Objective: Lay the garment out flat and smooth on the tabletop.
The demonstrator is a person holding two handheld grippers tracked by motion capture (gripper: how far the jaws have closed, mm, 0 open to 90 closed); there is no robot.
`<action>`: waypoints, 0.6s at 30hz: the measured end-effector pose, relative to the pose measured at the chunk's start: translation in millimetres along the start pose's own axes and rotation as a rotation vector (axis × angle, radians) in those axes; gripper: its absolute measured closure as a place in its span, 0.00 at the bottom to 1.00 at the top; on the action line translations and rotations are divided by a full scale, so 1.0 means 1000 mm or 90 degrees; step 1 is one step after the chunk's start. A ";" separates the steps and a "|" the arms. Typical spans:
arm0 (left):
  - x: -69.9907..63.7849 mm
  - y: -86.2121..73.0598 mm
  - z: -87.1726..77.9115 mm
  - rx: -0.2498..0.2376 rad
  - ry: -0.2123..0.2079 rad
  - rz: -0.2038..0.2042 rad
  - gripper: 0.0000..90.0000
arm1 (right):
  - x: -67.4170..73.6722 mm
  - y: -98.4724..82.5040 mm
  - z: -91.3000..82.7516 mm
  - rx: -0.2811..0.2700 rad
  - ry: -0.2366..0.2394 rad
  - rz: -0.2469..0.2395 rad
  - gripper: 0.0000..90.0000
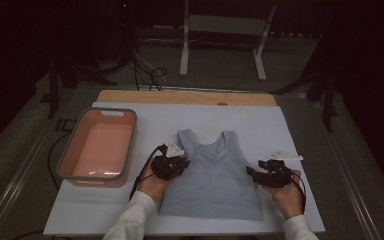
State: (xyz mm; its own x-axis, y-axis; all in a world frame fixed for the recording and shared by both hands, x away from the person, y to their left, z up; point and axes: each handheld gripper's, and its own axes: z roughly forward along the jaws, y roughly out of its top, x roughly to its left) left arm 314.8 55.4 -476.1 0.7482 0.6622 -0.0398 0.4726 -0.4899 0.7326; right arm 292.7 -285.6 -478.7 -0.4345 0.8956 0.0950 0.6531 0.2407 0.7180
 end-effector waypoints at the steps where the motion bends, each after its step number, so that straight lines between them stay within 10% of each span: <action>1: -0.004 0.000 0.001 0.006 -0.004 0.016 0.91 | 0.001 0.000 0.000 0.000 0.000 -0.002 0.46; 18: 0.022 -0.012 -0.016 0.023 0.066 -0.058 0.92 | -0.014 0.001 0.001 0.001 -0.034 0.013 0.54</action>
State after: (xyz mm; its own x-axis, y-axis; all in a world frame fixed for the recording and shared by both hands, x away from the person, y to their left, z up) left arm 318.6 84.6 -474.9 0.6511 0.7583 -0.0332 0.5540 -0.4448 0.7037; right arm 300.6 -297.7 -479.8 -0.3876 0.9189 0.0733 0.6623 0.2223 0.7155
